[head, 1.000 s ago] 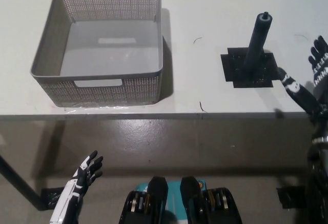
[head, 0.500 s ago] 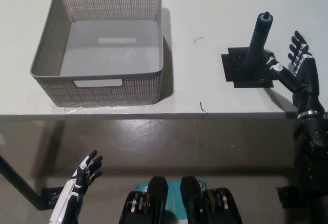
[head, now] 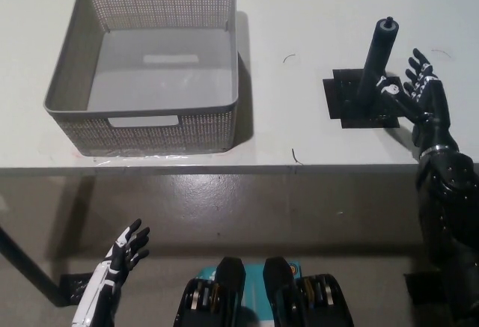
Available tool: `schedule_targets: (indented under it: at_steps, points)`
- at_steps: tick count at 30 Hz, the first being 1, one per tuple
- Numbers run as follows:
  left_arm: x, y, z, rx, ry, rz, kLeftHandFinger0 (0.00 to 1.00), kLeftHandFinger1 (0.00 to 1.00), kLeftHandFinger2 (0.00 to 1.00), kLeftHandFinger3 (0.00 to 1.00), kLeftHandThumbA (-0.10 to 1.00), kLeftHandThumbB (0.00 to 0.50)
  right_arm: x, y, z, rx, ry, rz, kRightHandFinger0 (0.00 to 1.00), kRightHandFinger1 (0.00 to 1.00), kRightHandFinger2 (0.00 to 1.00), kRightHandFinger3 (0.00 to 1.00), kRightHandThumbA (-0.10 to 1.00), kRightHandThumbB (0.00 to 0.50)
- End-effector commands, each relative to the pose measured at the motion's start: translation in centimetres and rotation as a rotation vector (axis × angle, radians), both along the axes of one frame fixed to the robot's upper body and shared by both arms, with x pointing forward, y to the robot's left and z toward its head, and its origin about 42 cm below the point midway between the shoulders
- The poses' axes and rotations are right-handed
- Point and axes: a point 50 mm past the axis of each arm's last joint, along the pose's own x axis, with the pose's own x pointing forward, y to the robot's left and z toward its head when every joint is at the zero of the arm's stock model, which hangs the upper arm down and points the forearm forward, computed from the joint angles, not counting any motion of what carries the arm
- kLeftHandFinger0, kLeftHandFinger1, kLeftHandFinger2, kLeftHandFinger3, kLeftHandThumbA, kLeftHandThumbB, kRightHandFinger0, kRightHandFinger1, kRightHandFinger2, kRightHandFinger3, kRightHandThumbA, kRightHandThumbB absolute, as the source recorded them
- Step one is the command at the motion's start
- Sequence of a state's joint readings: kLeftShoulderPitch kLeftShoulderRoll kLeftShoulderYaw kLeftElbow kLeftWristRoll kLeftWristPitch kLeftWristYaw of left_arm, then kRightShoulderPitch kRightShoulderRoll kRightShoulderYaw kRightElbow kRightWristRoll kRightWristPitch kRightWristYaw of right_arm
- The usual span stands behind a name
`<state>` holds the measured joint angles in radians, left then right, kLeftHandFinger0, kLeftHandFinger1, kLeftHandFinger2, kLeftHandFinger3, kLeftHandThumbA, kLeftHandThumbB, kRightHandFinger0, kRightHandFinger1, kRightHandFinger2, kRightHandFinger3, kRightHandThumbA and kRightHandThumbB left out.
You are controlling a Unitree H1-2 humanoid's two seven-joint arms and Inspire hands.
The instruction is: Use the right hand to pick up a electric screw driver and put it into a container on the left side
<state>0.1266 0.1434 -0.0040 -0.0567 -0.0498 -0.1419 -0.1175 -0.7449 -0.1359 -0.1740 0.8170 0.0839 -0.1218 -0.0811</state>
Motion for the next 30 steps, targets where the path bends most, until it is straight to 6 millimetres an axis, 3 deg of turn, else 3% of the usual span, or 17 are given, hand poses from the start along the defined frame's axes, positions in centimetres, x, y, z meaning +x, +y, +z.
schedule_targets:
  at_steps: [1, 4, 8, 13, 23, 30]
  points:
    - [0.5, 0.0, 0.9, -0.002, -0.055, -0.018, 1.00, 1.00, 1.00, 1.00, 1.00, 0.035, 2.5, 0.2, 4.5, -0.005, -0.120, 0.020, 1.00, 1.00, 1.00, 1.00, 1.00, 0.407]
    - [0.6, 0.0, 1.0, 0.001, -0.054, -0.022, 1.00, 1.00, 1.00, 1.00, 1.00, 0.031, 3.1, 0.5, 4.8, -0.022, -0.114, 0.020, 1.00, 1.00, 1.00, 1.00, 1.00, 0.399]
    - [0.8, 0.0, 1.1, -0.003, -0.056, -0.026, 1.00, 1.00, 1.00, 1.00, 1.00, 0.033, 3.8, 1.0, 5.4, -0.032, -0.105, 0.028, 1.00, 1.00, 1.00, 1.00, 1.00, 0.470]
    - [0.8, 0.1, 1.2, 0.017, -0.064, -0.023, 1.00, 1.00, 1.00, 1.00, 1.00, 0.035, 4.6, 1.7, 6.1, -0.024, -0.101, 0.045, 1.00, 1.00, 1.00, 1.00, 1.00, 0.491]
    - [1.0, 0.2, 1.2, 0.018, -0.074, -0.030, 1.00, 1.00, 1.00, 1.00, 1.00, 0.034, 5.7, 2.5, 6.8, -0.035, -0.070, 0.059, 1.00, 1.00, 1.00, 1.00, 1.00, 0.472]
    - [1.1, -0.2, 1.3, 0.008, -0.069, -0.033, 1.00, 1.00, 1.00, 1.00, 1.00, 0.037, 6.6, 2.4, 7.1, -0.065, -0.016, -0.027, 1.00, 1.00, 1.00, 1.00, 1.00, 0.494]
